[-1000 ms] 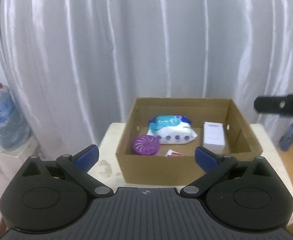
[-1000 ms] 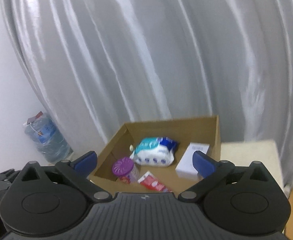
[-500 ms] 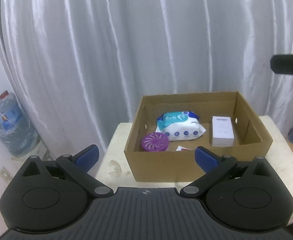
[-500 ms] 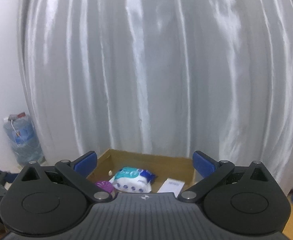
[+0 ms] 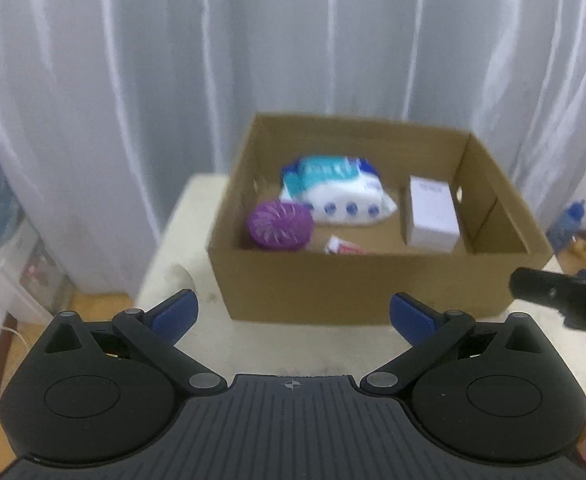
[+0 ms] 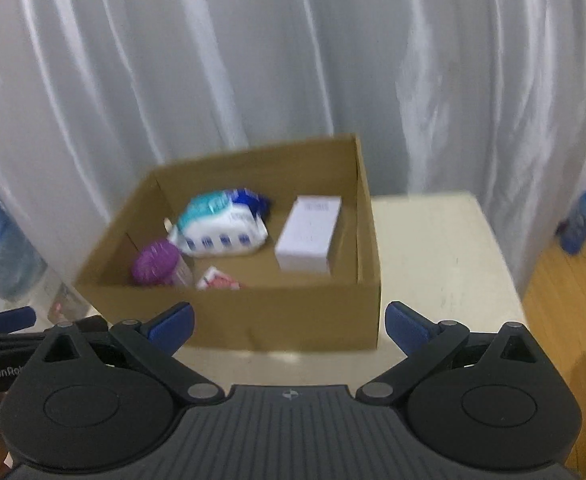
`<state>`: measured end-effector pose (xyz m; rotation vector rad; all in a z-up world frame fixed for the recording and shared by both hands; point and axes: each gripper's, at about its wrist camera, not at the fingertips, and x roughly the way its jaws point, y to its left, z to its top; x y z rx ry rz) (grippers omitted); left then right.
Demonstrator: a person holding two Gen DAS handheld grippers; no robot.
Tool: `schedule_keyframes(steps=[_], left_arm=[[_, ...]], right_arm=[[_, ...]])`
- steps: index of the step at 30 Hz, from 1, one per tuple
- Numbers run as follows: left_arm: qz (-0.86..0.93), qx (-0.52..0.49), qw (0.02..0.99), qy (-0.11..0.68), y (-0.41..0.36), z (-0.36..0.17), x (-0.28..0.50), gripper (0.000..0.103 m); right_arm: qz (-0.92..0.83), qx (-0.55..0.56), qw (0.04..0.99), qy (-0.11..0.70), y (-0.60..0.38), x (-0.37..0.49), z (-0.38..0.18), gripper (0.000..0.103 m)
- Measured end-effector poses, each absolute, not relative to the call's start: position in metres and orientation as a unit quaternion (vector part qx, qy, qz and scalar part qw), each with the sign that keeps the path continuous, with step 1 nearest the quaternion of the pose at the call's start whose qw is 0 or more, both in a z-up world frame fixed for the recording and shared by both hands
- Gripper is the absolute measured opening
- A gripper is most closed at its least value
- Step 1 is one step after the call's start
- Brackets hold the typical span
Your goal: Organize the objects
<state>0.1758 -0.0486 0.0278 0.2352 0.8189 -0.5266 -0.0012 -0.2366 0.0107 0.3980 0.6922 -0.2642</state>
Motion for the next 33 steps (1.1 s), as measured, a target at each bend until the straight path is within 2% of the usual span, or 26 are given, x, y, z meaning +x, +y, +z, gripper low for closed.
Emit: schedule_keyframes(steps=[8,33], left_arm=[[-0.261,0.123,0.868,0.404,-0.067,0.015,0.182,0.103],[-0.261,0.159,0.872,0.382,-0.08,0.02,0.179,0.102]], right_arm=[[-0.133,0.192,0.902,0.363,-0.239,0.012,0.003,0.103],[-0.144,0.197,0.897,0.369,-0.245,0.017,-0.001,0.103]])
